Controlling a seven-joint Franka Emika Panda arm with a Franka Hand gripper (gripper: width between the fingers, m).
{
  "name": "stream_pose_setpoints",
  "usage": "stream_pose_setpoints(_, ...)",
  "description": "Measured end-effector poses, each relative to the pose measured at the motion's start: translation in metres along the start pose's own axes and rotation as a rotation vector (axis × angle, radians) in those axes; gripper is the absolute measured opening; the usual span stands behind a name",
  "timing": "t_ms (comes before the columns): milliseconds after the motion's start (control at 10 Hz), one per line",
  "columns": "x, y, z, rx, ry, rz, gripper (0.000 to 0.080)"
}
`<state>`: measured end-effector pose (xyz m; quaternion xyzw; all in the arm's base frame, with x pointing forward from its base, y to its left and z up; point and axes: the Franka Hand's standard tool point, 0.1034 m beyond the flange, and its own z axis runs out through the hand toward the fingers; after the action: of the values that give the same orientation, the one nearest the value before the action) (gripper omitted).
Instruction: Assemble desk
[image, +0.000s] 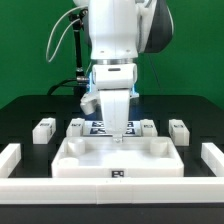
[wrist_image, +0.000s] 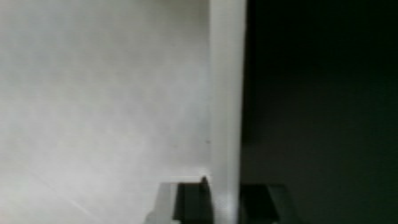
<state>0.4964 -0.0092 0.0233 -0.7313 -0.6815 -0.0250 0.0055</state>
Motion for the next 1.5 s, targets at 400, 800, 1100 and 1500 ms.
stream_pose_setpoints(400,0.048,0.016,0.008,-0.001,0.034,-0.007,0.0054)
stream_pose_setpoints(800,0.047,0.015,0.010,-0.006,0.028,-0.001,0.0054)
stream_pose_setpoints(1100,0.047,0.015,0.011,-0.005,0.029,0.000,0.0234)
stream_pose_setpoints(1500,0.046,0.014,0.012,-0.003,0.029,0.001,0.0618)
